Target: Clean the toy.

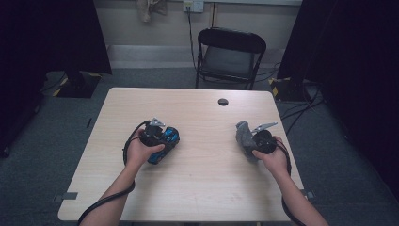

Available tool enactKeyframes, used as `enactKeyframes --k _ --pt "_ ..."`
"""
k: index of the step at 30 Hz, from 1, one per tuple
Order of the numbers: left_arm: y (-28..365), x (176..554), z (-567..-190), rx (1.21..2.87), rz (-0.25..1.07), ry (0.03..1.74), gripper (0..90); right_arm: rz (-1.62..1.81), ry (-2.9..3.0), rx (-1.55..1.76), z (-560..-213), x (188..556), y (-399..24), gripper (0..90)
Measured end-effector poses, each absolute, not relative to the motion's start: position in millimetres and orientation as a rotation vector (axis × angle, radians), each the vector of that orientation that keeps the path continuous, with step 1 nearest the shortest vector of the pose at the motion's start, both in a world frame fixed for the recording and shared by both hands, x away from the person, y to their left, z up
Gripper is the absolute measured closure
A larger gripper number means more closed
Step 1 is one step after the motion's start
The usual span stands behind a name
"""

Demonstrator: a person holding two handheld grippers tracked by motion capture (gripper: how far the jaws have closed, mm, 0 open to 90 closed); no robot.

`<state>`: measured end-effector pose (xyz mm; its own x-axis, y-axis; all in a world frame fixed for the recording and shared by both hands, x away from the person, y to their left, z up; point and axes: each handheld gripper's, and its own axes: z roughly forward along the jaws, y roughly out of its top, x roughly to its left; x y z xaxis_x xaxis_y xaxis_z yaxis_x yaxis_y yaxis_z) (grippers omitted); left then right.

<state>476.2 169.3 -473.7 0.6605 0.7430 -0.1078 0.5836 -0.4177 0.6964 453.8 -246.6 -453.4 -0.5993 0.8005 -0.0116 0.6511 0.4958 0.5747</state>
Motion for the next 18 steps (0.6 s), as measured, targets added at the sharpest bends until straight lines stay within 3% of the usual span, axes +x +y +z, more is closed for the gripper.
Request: enactKeyframes --k 12,18 --pt "172.1 476.6 -481.6 2.160 0.289 1.044 25.1 0.751 2.442 1.237 -456.7 453.9 -250.1 61.0" --pt "170.2 476.4 -484.5 2.176 0.296 1.042 25.1 0.750 2.415 1.242 -458.0 455.1 -247.8 53.0"
